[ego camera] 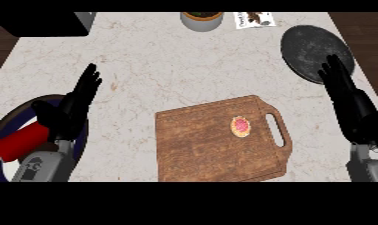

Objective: Pick the cupcake from the cutting board and place it in the pan

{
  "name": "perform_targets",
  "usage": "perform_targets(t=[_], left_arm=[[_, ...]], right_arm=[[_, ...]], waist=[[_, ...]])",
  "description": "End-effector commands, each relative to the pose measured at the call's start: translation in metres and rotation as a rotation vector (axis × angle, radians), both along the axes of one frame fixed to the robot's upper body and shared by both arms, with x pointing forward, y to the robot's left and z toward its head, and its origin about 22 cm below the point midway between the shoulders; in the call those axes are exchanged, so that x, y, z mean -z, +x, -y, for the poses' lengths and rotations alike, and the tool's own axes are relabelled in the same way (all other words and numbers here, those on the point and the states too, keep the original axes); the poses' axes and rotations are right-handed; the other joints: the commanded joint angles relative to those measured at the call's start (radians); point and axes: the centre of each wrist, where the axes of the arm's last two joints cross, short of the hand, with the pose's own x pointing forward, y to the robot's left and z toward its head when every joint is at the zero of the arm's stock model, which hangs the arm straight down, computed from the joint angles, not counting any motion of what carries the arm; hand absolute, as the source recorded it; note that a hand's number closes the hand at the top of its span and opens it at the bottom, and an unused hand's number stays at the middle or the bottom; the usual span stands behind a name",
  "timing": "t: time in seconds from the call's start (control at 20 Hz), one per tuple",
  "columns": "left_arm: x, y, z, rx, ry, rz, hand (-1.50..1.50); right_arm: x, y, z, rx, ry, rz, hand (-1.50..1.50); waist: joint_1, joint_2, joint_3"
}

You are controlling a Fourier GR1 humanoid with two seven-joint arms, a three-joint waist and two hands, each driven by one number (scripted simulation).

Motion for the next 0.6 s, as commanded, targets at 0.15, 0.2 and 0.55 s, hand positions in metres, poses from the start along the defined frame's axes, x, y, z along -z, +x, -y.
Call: perform_targets(t=[0.15,0.2,0.55], left_arm=[[-0.014,0.005,0.034,0.104,-0.023,0.152,0.00],[-0.021,0.006,0.042,0.118,-0.031,0.198,0.00],[-0.003,-0.026,0.062,0.129,-0.050,0.180,0.00]], right_arm=[[-0.035,0.023,-0.039,-0.462,0.146,0.221,1.50],[-0.036,0.026,-0.051,-0.560,0.176,0.254,1.50],[0.009,-0.002,0.043,-0.523,0.005,0.237,-1.50]], waist=[[0.062,0.015,0.023],[0.078,0.014,0.025],[0.034,0.016,0.021]])
